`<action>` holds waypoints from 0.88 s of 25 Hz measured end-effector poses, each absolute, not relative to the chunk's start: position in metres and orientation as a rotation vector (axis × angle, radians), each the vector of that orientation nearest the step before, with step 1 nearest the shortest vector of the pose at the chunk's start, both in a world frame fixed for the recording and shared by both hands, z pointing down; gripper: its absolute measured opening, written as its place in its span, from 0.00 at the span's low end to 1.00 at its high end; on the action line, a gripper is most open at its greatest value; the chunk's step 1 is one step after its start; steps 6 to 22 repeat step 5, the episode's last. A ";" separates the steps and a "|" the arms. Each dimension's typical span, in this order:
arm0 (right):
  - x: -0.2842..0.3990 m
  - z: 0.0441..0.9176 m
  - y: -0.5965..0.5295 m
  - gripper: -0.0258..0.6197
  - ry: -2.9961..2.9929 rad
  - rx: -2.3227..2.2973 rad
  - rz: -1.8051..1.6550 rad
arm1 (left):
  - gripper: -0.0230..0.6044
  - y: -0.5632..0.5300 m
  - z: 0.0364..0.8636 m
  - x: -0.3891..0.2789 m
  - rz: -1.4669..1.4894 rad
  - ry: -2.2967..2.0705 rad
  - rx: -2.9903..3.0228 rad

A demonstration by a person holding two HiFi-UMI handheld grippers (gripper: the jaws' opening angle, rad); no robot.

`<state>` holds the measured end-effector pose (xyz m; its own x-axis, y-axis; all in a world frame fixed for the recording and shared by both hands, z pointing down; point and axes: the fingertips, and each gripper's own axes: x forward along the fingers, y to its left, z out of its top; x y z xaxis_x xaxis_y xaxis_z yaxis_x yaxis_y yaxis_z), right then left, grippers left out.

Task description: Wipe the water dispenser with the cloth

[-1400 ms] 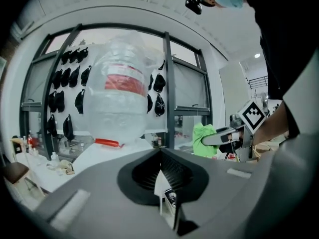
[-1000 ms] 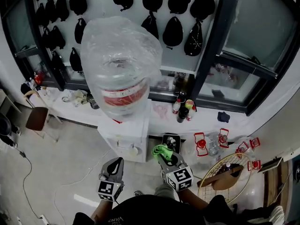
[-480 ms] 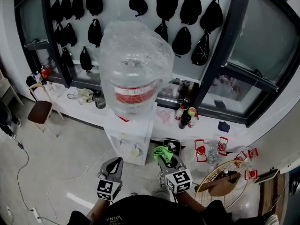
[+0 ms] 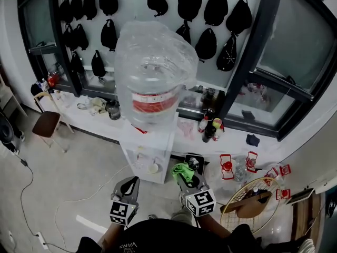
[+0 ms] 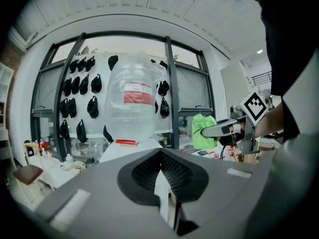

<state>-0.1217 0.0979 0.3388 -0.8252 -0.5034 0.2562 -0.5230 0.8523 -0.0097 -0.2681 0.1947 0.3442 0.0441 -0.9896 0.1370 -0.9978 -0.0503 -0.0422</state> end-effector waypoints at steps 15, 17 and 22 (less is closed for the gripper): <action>-0.124 0.338 0.099 0.18 -2.782 0.786 0.104 | 0.04 0.196 0.345 -0.269 0.201 -2.119 2.217; -0.124 0.338 0.099 0.18 -2.782 0.786 0.104 | 0.04 0.196 0.345 -0.269 0.201 -2.119 2.217; -0.124 0.338 0.099 0.18 -2.782 0.786 0.104 | 0.04 0.196 0.345 -0.269 0.201 -2.119 2.217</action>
